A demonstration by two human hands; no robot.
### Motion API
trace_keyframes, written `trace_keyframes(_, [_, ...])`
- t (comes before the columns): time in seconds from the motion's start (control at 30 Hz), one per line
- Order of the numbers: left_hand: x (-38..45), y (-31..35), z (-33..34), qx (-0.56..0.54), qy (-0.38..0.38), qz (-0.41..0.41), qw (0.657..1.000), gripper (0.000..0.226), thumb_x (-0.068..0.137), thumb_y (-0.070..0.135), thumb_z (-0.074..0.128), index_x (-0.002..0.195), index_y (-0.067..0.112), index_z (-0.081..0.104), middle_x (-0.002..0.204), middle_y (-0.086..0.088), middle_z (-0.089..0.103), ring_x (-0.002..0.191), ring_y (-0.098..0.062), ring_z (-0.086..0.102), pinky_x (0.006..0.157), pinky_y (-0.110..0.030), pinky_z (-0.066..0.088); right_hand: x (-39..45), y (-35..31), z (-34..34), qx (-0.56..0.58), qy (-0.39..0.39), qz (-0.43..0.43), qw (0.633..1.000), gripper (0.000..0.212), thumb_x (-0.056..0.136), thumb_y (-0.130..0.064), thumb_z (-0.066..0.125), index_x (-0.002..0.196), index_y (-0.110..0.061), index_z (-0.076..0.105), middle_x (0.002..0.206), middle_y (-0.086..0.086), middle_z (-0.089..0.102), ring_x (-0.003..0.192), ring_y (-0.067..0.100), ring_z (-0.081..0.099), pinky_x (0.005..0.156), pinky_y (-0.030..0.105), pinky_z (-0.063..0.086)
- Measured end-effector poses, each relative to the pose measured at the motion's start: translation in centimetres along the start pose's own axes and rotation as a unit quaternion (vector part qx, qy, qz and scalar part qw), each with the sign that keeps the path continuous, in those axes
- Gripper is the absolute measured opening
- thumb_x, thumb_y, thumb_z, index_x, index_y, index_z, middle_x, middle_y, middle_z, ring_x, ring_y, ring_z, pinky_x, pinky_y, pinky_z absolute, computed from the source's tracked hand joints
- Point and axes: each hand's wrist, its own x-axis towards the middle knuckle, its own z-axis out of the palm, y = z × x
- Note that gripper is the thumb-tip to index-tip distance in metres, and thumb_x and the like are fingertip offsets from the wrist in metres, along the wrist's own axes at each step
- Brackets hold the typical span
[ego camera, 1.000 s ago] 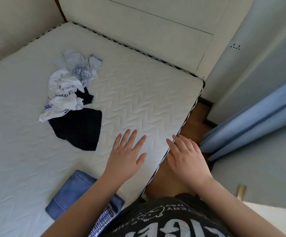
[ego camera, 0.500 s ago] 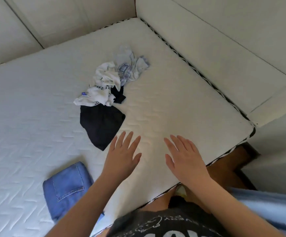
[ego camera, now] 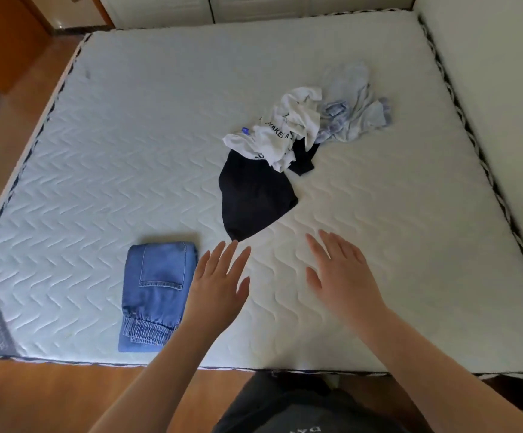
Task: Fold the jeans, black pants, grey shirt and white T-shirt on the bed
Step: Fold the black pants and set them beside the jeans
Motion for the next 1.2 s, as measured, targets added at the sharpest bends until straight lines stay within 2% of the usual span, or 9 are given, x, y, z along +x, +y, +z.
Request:
trace_keyframes(0.2, [2.9, -4.4, 4.2, -0.025, -0.030, -0.033, 0.999, 0.061, 0.085, 0.025, 0.071, 0.141, 0.015, 0.051, 0.142, -0.016, 0.051, 0.133, -0.037, 0.047, 0.107, -0.052, 0.038, 3.9, -1.7, 2.1, -0.017, -0.003, -0.005, 1.000, 0.062, 0.088, -0.035, 0.061, 0.145, -0.015, 0.044, 0.143, 0.013, 0.050, 0.129, 0.031, 0.050, 0.105, 0.045, 0.043])
trace_keyframes(0.37, [6.1, -6.7, 6.6, -0.038, -0.075, -0.045, 0.995, 0.069, 0.093, 0.029, 0.059, 0.154, 0.023, 0.027, 0.152, -0.012, 0.039, 0.141, -0.033, 0.035, 0.113, -0.048, 0.033, 7.9, -1.6, 4.6, -0.018, -0.047, -0.011, 0.999, 0.062, 0.095, -0.038, 0.051, 0.151, -0.018, 0.033, 0.152, 0.011, 0.038, 0.138, 0.028, 0.040, 0.111, 0.041, 0.035])
trace_keyframes(0.63, [11.3, -9.3, 11.0, -0.052, -0.085, -0.080, 0.992, 0.080, 0.094, 0.029, 0.055, 0.157, 0.027, 0.006, 0.159, -0.012, 0.023, 0.146, -0.032, 0.024, 0.113, -0.045, 0.032, 17.3, 0.4, 11.3, 0.003, -0.071, -0.001, 0.997, 0.063, 0.098, -0.039, 0.043, 0.154, -0.019, 0.022, 0.157, 0.011, 0.028, 0.144, 0.026, 0.028, 0.116, 0.038, 0.025])
trace_keyframes(0.73, [12.9, -9.7, 13.3, -0.063, -0.096, -0.085, 0.990, 0.081, 0.094, 0.031, 0.055, 0.157, 0.027, 0.004, 0.160, -0.012, 0.020, 0.146, -0.034, 0.021, 0.113, -0.048, 0.031, 19.7, 1.1, 14.1, -0.002, -0.085, 0.001, 0.996, 0.064, 0.099, -0.040, 0.040, 0.155, -0.019, 0.016, 0.160, 0.011, 0.021, 0.148, 0.028, 0.018, 0.120, 0.042, 0.016])
trace_keyframes(0.83, [14.9, -10.2, 16.6, -0.090, -0.125, -0.102, 0.983, 0.079, 0.095, 0.031, 0.055, 0.157, 0.026, 0.006, 0.160, -0.014, 0.019, 0.146, -0.036, 0.021, 0.113, -0.048, 0.032, 22.1, 2.0, 17.0, 0.006, -0.092, 0.001, 0.996, 0.063, 0.099, -0.041, 0.041, 0.155, -0.018, 0.019, 0.159, 0.011, 0.023, 0.147, 0.028, 0.020, 0.120, 0.043, 0.017])
trace_keyframes(0.9, [16.6, -10.6, 19.0, -0.170, -0.142, -0.140, 0.965, 0.077, 0.095, 0.028, 0.057, 0.156, 0.023, 0.011, 0.159, -0.015, 0.021, 0.145, -0.033, 0.024, 0.114, -0.047, 0.033, 24.0, 2.6, 19.2, 0.015, -0.097, 0.009, 0.995, 0.064, 0.099, -0.040, 0.041, 0.155, -0.018, 0.019, 0.160, 0.010, 0.023, 0.147, 0.027, 0.020, 0.119, 0.041, 0.018])
trace_keyframes(1.0, [18.7, -11.9, 22.8, -0.307, -0.152, -0.272, 0.899, 0.074, 0.096, 0.028, 0.056, 0.155, 0.022, 0.013, 0.159, -0.005, 0.023, 0.144, -0.024, 0.028, 0.114, -0.040, 0.032, 27.9, 3.0, 22.8, 0.045, -0.124, 0.033, 0.991, 0.068, 0.099, -0.041, 0.043, 0.155, -0.017, 0.014, 0.161, 0.007, 0.017, 0.149, 0.025, 0.013, 0.120, 0.041, 0.014])
trace_keyframes(1.1, [20.2, -13.5, 26.4, -0.299, -0.171, -0.297, 0.891, 0.076, 0.095, 0.033, 0.055, 0.155, 0.024, 0.010, 0.160, 0.003, 0.021, 0.144, -0.019, 0.028, 0.113, -0.037, 0.033, 31.9, 4.0, 26.3, 0.060, -0.148, 0.052, 0.986, 0.078, 0.097, -0.045, 0.047, 0.156, -0.017, 0.005, 0.163, 0.007, 0.008, 0.150, 0.026, 0.008, 0.120, 0.041, 0.012])
trace_keyframes(1.2, [22.3, -14.6, 29.3, -0.328, -0.157, -0.323, 0.874, 0.078, 0.094, 0.034, 0.058, 0.156, 0.022, 0.012, 0.159, 0.000, 0.023, 0.143, -0.022, 0.029, 0.114, -0.038, 0.032, 35.1, 4.6, 29.1, 0.075, -0.153, 0.081, 0.982, 0.087, 0.094, -0.050, 0.051, 0.156, -0.015, 0.000, 0.163, 0.009, 0.005, 0.150, 0.027, 0.009, 0.119, 0.040, 0.017])
